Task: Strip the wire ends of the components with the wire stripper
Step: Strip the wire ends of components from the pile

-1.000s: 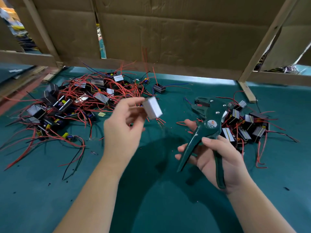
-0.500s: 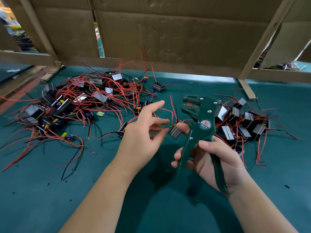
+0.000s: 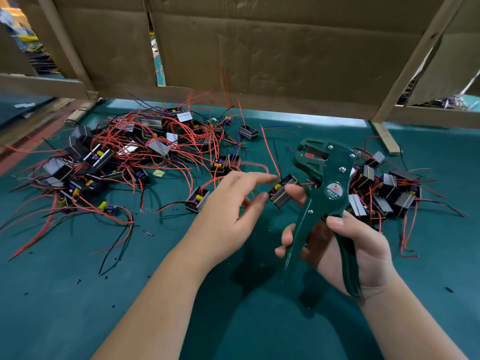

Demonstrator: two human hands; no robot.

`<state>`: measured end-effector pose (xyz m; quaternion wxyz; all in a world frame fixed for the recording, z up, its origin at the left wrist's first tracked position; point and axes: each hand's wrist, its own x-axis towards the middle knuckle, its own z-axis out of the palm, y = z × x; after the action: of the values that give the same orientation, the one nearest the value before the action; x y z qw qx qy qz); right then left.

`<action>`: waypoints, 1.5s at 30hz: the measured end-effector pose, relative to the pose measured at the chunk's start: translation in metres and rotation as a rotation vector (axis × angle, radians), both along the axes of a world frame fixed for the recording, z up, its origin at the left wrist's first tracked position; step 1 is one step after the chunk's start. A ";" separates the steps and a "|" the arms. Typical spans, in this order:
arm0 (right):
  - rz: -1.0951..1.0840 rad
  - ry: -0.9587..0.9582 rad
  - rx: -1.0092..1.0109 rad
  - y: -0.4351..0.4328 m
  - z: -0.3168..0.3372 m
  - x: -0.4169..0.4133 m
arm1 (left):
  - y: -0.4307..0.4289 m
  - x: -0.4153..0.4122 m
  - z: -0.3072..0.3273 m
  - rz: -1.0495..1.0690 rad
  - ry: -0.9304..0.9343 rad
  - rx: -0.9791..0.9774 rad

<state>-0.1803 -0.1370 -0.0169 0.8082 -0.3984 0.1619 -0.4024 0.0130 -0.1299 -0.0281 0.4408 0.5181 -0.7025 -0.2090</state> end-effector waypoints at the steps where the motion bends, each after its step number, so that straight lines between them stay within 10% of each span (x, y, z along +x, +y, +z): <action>1: -0.001 0.005 -0.002 0.000 0.000 0.000 | -0.001 0.000 -0.001 0.030 -0.035 -0.012; 12: 0.037 0.089 -0.016 -0.001 -0.007 0.006 | 0.003 -0.010 0.004 0.247 0.237 -0.004; 21: 0.081 0.007 0.000 0.002 -0.003 0.005 | 0.005 -0.012 0.015 -0.017 0.812 0.582; 34: 0.033 0.215 -0.004 0.007 -0.011 0.015 | 0.004 -0.005 0.010 0.349 -0.118 -0.030; 45: 0.072 0.105 0.002 0.005 -0.010 0.010 | 0.001 -0.011 0.002 0.018 0.253 0.189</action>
<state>-0.1705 -0.1324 -0.0272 0.8130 -0.4238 0.1899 -0.3513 0.0020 -0.1292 -0.0256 0.4770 0.5331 -0.6138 -0.3338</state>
